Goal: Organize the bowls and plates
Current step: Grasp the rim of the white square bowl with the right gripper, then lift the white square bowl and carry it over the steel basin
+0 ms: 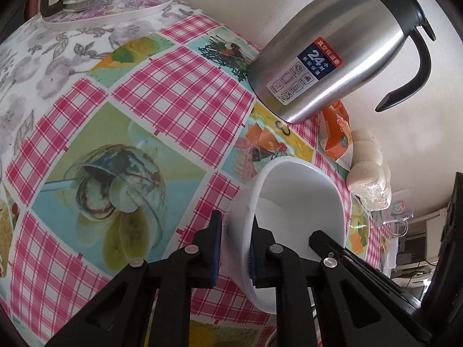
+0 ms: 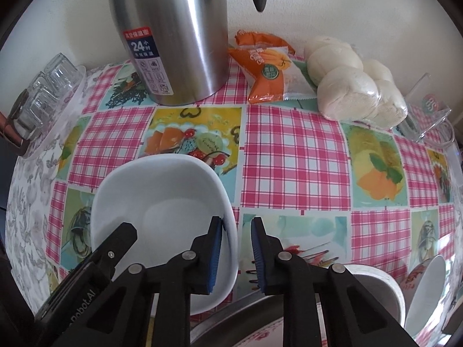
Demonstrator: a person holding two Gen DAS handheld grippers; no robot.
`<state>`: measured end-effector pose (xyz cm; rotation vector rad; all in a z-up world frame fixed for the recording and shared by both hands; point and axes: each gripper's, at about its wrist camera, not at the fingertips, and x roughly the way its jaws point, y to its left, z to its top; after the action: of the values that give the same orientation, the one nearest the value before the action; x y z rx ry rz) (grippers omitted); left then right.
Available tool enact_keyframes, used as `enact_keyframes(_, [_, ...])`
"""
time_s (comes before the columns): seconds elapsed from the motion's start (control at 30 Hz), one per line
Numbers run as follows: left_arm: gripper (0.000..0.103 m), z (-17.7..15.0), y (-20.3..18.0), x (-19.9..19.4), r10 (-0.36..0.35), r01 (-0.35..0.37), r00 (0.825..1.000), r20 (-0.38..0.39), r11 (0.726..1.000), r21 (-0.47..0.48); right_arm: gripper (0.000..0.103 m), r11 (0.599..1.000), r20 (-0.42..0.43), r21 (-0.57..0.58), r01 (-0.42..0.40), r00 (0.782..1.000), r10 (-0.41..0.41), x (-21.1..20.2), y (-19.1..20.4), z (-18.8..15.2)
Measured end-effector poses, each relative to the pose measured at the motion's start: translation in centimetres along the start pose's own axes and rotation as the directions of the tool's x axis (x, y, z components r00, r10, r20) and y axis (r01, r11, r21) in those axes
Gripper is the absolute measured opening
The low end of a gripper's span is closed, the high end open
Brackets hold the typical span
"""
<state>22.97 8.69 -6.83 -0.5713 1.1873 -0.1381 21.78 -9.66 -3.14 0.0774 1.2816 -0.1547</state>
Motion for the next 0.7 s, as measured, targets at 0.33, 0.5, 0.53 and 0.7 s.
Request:
enact_keyframes(0.33, [0.016,0.1,0.3,0.7,-0.029,0.029,1.0,-0.011,1.0,-0.011,0.014,0.997,-0.062,0.054,-0.057,0.996,0.06,1.9,-0.1,-0.1])
enact_keyframes(0.5, [0.015,0.1,0.2,0.1,-0.013,0.013,1.0,-0.011,1.0,-0.002,0.011,0.995,-0.045,0.06,-0.083,0.995,0.086,1.3,0.0,-0.4])
enact_keyframes(0.53, [0.015,0.1,0.2,-0.1,-0.013,0.013,1.0,-0.011,1.0,0.003,0.01,0.994,-0.035,0.055,-0.095,0.995,0.097,1.0,0.1,-0.4])
enact_keyframes(0.7, [0.015,0.4,-0.1,-1.8,-0.036,0.036,0.999,0.014,0.999,0.011,0.01,0.994,0.012,0.038,-0.099,0.995,0.099,-1.0,0.2,-0.6])
